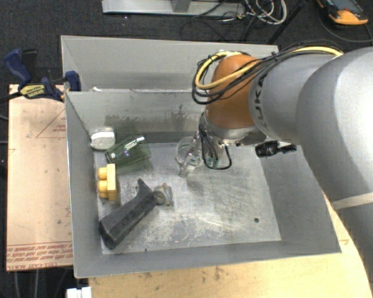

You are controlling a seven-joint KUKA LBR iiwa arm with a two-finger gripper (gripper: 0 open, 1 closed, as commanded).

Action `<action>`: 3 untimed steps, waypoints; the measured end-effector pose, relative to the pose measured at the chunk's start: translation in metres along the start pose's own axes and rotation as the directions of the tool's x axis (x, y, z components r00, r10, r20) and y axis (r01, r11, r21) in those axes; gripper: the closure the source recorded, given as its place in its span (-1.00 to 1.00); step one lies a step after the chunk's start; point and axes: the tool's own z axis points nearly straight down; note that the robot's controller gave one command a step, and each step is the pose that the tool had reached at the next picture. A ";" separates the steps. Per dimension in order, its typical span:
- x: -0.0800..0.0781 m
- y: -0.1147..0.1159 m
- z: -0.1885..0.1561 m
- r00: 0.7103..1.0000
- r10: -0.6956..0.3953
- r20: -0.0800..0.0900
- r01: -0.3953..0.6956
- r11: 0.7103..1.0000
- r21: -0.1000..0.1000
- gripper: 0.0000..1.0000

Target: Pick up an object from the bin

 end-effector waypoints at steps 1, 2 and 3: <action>0.000 0.000 0.000 1.000 -0.001 0.000 0.001 1.000 0.000 1.00; 0.000 0.000 -0.003 1.000 -0.001 -0.001 0.001 1.000 0.000 1.00; -0.001 0.002 -0.011 1.000 -0.002 0.002 0.002 1.000 0.000 1.00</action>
Offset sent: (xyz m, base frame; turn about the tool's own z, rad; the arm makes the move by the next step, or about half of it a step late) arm 0.0001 0.0000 0.0302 -0.0001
